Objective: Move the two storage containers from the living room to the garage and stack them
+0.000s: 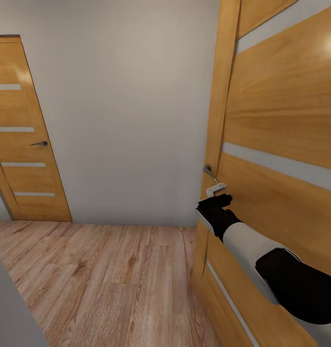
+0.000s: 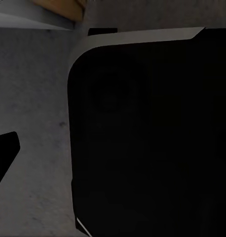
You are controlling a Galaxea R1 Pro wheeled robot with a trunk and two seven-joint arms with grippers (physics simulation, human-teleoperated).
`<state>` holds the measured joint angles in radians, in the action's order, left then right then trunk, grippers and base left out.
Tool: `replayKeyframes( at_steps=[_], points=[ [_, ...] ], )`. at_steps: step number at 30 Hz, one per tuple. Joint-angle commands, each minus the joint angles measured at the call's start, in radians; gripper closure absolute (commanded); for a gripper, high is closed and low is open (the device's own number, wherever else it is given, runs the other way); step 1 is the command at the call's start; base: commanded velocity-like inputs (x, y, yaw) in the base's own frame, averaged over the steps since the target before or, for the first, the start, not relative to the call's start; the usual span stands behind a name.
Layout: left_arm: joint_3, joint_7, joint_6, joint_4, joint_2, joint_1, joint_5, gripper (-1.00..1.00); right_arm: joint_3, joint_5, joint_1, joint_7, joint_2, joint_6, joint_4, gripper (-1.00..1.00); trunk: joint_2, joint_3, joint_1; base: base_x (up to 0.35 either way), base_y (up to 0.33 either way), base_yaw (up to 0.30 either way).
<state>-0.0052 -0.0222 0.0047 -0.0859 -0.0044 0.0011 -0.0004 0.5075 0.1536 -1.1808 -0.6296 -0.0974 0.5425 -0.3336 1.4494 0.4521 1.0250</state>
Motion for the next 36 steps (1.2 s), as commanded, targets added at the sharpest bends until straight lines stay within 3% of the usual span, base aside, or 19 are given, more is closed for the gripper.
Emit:
replayKeyframes(
  at_steps=[1, 9, 20, 27, 36],
  points=[
    [0.000, -0.002, 0.001, -0.002, 0.000, 0.000, 0.000, -1.00, 0.006, -0.005, -0.008, -0.010, 0.014, 0.016, 0.002, -1.00, 0.001, 0.001, 0.000, 0.000, 0.000, 0.000],
    [0.000, -0.002, 0.000, -0.003, 0.000, 0.000, 0.000, -1.00, 0.005, -0.004, -0.037, -0.010, 0.067, 0.004, 0.041, -1.00, 0.001, 0.001, 0.000, 0.000, 0.000, 0.000],
    [-0.001, -0.002, 0.001, -0.003, 0.000, 0.000, -0.001, -1.00, 0.005, -0.002, -0.052, -0.010, 0.105, 0.002, 0.044, -1.00, 0.001, 0.001, 0.000, 0.000, 0.000, 0.000],
    [-0.001, -0.002, 0.000, -0.003, 0.000, 0.000, 0.000, -1.00, 0.003, 0.000, -0.055, -0.010, 0.159, 0.002, 0.044, -1.00, 0.001, 0.001, 0.000, 0.000, 0.000, 0.000],
    [0.000, -0.002, 0.000, -0.011, 0.001, 0.000, -0.001, -1.00, 0.003, 0.000, -0.055, -0.010, 0.186, 0.001, 0.044, -1.00, 0.001, 0.001, 0.000, 0.000, 0.000, 0.000]
  ],
)
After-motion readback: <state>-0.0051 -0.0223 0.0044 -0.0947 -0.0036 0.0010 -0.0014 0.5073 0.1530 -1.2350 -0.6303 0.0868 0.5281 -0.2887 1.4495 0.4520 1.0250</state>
